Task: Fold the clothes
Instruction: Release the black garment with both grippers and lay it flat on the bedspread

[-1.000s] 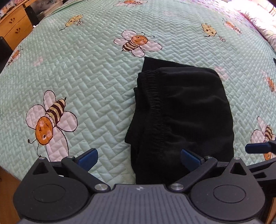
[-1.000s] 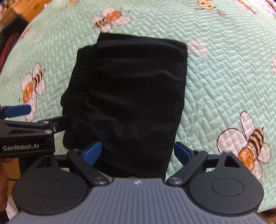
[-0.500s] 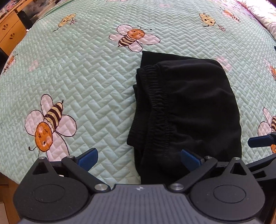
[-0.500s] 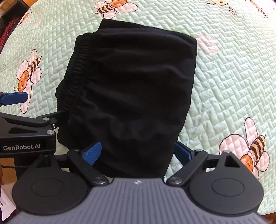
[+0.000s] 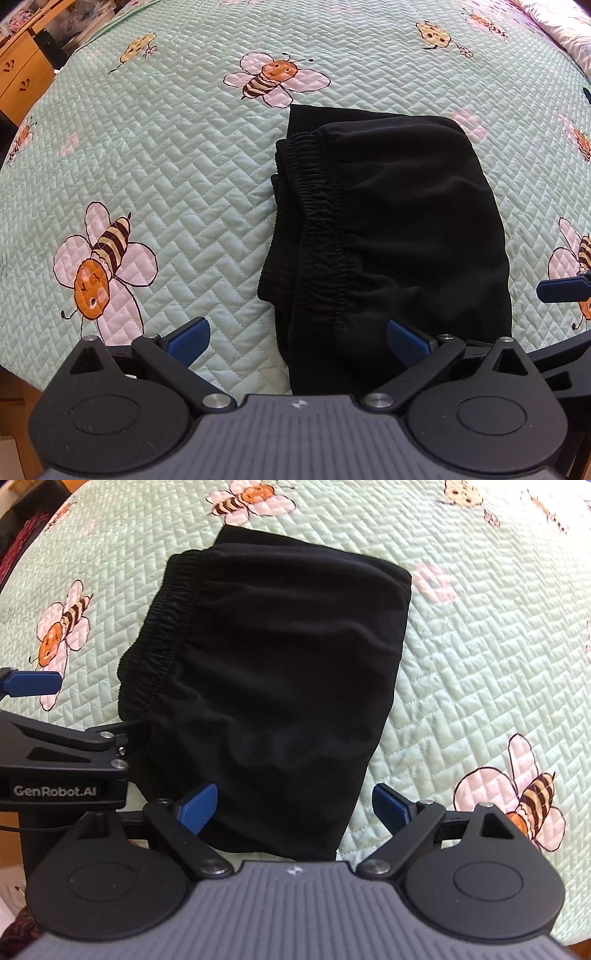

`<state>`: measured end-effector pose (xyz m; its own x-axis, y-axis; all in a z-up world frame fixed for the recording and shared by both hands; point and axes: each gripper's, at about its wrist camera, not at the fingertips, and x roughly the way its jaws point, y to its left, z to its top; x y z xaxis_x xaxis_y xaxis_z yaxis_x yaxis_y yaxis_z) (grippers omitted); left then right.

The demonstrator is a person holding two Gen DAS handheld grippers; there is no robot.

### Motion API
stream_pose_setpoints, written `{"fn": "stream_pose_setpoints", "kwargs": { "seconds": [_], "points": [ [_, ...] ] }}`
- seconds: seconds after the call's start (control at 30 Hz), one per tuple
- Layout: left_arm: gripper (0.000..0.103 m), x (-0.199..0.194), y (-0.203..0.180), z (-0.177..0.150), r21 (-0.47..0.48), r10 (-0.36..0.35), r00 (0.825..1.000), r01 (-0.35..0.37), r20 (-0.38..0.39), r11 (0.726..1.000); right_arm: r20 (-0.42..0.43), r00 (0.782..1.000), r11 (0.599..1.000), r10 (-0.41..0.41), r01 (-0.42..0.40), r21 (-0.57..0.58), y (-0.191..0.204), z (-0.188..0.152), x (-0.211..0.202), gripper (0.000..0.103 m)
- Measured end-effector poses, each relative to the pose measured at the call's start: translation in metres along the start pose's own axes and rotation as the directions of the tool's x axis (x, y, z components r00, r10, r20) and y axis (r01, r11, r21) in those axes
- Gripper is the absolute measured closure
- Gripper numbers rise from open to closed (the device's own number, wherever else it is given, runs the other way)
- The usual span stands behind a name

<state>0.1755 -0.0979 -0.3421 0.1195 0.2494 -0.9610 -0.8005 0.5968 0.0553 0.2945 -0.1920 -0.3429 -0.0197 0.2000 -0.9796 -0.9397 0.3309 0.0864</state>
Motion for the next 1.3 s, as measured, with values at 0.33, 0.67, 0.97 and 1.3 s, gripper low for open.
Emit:
{"fn": "stream_pose_setpoints", "kwargs": {
  "seconds": [0.33, 0.67, 0.97, 1.3],
  "points": [
    [0.001, -0.01, -0.008, -0.005, 0.014, 0.026, 0.999, -0.026, 0.018, 1.0, 0.061, 0.998, 0.999, -0.023, 0.024, -0.026, 0.001, -0.01, -0.005, 0.012],
    [0.001, -0.018, -0.013, -0.008, 0.012, 0.041, 0.998, -0.042, 0.049, 0.999, 0.136, 0.99, 0.998, -0.046, 0.053, -0.047, 0.002, -0.018, -0.013, 0.012],
    [0.001, -0.031, -0.022, -0.012, 0.029, 0.062, 0.985, -0.068, 0.159, 0.997, 0.203, 0.978, 0.998, -0.041, 0.049, -0.033, -0.003, -0.026, -0.023, 0.012],
    [0.001, -0.041, -0.008, -0.011, -0.027, 0.099, 0.95, -0.096, 0.297, 0.995, 0.527, 0.85, 0.998, -0.007, -0.028, 0.058, -0.036, -0.063, -0.056, 0.012]
  ]
}}
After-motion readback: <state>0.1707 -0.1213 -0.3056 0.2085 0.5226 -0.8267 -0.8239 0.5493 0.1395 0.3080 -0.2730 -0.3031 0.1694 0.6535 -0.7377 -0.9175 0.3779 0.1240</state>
